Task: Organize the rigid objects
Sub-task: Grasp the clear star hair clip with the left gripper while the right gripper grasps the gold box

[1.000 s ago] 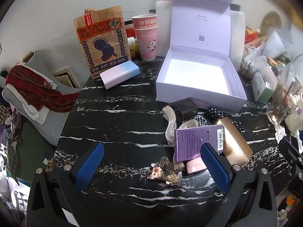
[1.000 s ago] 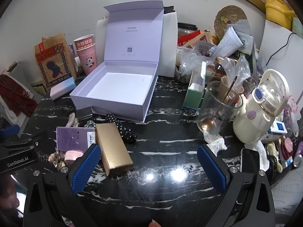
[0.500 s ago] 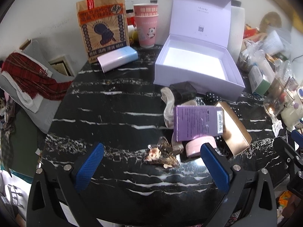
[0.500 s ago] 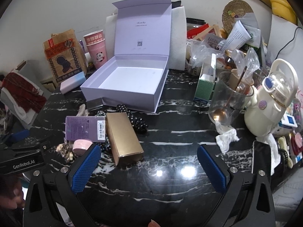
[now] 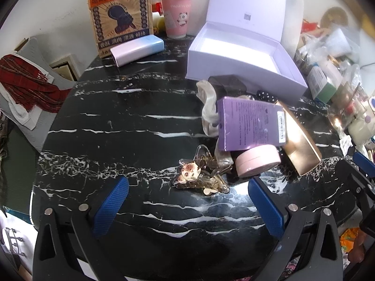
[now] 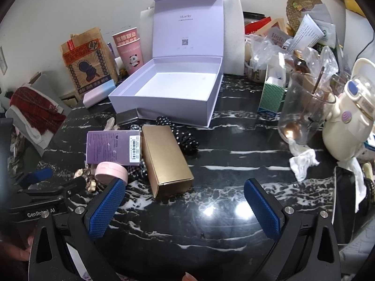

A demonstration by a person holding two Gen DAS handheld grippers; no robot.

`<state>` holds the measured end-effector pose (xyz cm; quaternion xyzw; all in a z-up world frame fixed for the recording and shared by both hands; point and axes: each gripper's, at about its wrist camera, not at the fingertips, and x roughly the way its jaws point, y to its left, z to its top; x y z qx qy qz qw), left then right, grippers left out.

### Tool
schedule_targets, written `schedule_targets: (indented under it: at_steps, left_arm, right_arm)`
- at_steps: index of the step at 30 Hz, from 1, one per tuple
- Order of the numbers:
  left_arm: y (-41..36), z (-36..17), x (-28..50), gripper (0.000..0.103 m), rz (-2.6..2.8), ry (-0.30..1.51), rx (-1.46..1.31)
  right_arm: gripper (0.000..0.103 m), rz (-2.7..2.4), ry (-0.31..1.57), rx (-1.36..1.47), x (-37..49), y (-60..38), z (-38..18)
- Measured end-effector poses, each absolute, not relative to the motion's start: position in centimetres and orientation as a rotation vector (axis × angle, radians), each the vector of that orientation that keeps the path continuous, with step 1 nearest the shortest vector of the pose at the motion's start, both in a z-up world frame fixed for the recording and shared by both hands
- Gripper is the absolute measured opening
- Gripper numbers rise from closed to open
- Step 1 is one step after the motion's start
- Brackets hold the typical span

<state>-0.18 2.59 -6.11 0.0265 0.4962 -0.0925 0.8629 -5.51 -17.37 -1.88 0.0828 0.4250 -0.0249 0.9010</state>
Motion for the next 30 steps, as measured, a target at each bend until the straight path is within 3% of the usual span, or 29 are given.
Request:
schedule_targets:
  at_steps: [17,21,25,30]
  left_arm:
    - [3.2,-8.1,1.5,0.103,-0.291,1.097,0.001]
    - [2.9,-8.4,1.9,0.088,-0.304,1.11,0.008]
    - [3.4,-8.8,2.1,0.081,-0.328,1.124,-0.039]
    - [2.9,-8.7,2.1,0.06,-0.374,1.108,-0.036]
  right_arm:
    - [0.103,-0.046,0.94,0.189,-3.3,-17.6,-3.9]
    - [0.103,-0.042,0.953,0.189,-2.8,-17.6,-4.1]
    - [0.103,-0.042,0.95,0.18,-2.6,-17.5,-3.8]
    - [0.103,-0.044,0.954,0.172,-2.3,-17.5,-3.8]
